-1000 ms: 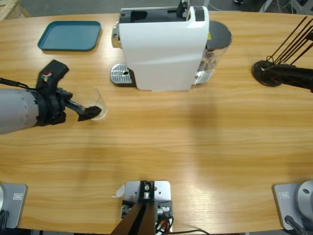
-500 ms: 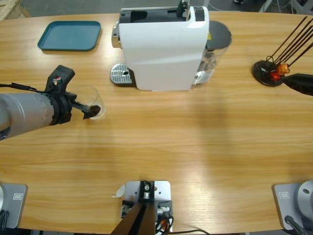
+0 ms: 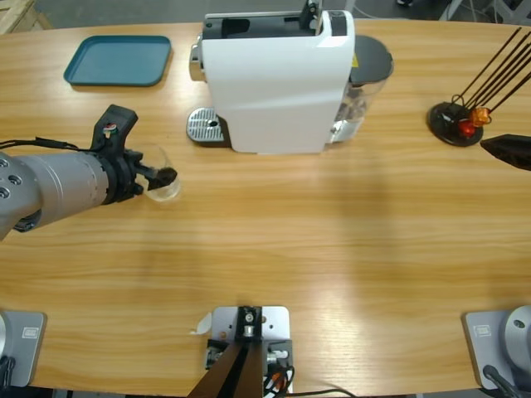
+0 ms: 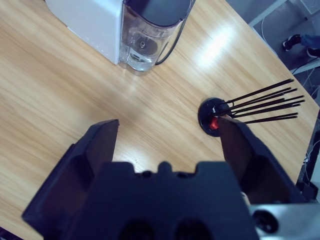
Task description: Pour coffee
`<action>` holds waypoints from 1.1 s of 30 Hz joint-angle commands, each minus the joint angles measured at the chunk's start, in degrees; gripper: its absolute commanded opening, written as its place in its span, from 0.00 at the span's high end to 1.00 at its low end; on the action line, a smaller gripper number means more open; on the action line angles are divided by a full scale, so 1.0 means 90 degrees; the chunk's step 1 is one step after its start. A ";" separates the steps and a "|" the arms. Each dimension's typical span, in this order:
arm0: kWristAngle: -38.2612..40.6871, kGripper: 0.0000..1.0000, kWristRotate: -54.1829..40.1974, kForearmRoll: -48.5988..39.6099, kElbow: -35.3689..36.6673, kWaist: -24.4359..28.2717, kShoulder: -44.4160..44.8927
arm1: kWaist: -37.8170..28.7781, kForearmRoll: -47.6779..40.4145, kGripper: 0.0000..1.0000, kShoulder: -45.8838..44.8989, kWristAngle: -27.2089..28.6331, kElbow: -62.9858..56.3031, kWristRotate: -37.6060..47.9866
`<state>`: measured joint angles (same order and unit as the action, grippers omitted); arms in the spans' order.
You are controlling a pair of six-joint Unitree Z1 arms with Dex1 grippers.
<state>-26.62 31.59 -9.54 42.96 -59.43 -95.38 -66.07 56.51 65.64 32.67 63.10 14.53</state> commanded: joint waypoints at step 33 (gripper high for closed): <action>0.1376 0.86 -0.2714 0.2097 -0.0541 0.1477 0.0813 | 0.0085 0.0253 0.00 0.0122 -0.0154 0.0163 0.0026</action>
<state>-15.21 7.14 8.26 39.54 -46.77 -88.88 -66.07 58.51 65.66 32.30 64.36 14.53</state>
